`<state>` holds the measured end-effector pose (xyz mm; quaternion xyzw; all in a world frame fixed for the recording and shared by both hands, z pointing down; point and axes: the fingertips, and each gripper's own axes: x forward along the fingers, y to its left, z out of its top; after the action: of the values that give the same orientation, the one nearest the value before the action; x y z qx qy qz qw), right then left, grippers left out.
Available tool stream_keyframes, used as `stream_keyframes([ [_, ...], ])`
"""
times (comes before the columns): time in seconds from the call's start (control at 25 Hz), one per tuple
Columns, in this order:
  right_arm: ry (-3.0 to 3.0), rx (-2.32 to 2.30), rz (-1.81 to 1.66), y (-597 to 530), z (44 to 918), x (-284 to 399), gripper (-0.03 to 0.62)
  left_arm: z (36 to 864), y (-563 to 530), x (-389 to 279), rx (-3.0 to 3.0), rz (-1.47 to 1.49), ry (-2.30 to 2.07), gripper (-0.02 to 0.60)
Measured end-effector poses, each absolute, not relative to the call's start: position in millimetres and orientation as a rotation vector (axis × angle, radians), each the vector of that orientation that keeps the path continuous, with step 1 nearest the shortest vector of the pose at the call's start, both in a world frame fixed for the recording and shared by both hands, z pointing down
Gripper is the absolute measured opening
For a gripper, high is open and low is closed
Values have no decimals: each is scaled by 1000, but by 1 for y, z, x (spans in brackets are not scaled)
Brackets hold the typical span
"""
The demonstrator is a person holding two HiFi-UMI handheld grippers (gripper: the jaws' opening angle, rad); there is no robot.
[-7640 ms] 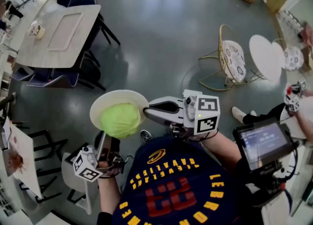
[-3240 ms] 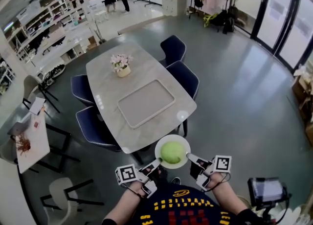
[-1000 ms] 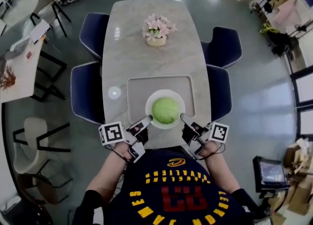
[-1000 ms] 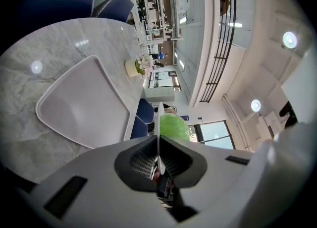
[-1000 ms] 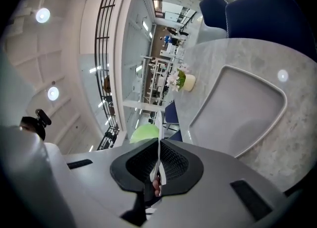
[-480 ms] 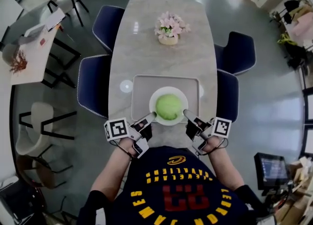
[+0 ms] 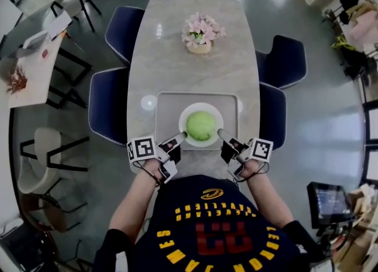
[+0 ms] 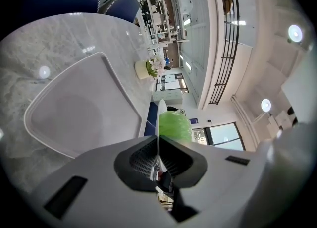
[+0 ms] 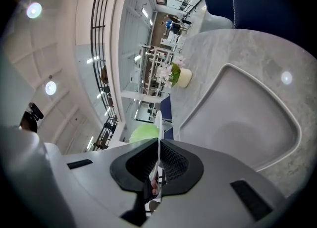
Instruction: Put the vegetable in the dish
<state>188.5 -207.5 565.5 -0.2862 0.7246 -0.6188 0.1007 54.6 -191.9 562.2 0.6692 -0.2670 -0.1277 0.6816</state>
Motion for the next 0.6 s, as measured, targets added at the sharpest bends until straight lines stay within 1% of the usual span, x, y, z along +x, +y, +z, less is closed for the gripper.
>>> stream_keyframes([
  [0.4, 2102, -898, -1874, -224, 609, 194, 15, 600, -215, 57, 1493, -180, -610, 14],
  [0.6, 2113, -883, -1842, -231, 622, 192, 15, 614, -222, 57, 1560, -127, -599, 15],
])
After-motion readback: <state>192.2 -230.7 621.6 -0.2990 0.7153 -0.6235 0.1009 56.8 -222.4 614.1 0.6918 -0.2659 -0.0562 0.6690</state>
